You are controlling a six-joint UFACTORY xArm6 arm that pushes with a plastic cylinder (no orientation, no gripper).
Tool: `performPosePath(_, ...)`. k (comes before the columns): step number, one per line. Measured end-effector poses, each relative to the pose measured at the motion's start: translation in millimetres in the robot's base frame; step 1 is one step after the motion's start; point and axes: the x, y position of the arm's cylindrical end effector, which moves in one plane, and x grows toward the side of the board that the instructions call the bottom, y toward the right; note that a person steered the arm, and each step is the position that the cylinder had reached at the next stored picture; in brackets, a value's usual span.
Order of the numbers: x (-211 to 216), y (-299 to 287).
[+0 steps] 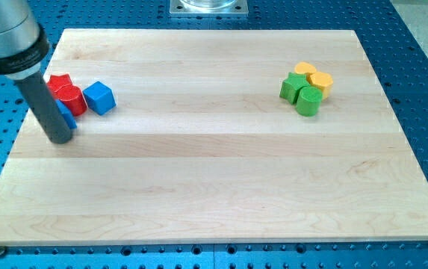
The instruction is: Push blue blocks into red blocks
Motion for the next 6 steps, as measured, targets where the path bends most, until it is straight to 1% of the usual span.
performPosePath(1, -22, 78)
performPosePath(2, -65, 182)
performPosePath(3, -88, 128)
performPosePath(4, -83, 54)
performPosePath(6, -82, 46)
